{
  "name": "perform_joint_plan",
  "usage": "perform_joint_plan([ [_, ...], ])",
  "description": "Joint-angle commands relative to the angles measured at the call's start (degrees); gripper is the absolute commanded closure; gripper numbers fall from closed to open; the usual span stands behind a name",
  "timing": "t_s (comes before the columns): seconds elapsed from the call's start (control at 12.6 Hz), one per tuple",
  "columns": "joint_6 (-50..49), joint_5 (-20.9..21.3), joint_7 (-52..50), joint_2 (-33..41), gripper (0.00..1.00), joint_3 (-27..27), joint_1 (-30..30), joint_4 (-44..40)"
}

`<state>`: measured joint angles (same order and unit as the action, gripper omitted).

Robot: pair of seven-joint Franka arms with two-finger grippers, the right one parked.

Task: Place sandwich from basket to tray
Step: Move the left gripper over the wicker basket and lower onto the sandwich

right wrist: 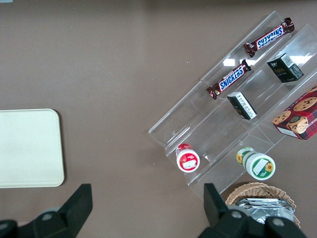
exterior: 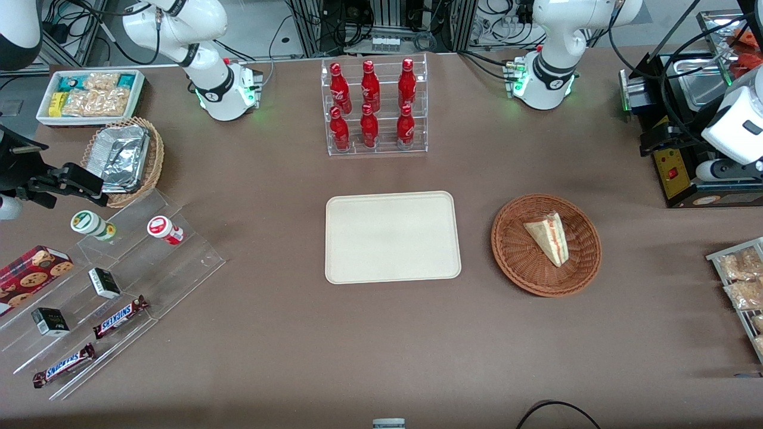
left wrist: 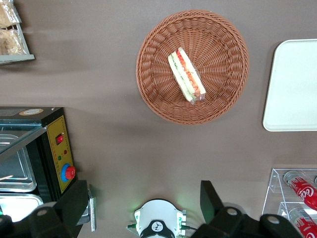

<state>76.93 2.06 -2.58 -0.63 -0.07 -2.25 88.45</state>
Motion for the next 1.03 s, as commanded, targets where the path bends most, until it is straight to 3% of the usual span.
perform_joint_plan([
  [0.0, 1.1, -0.1, 0.0, -0.9, 0.00, -0.3, -1.9, 0.7],
  [0.32, 11.0, -0.1, -0.3, -2.2, 0.00, -0.9, -2.1, 10.1],
  [0.95, 48.0, -0.3, -0.9, -1.7, 0.00, -1.0, -2.1, 37.8],
])
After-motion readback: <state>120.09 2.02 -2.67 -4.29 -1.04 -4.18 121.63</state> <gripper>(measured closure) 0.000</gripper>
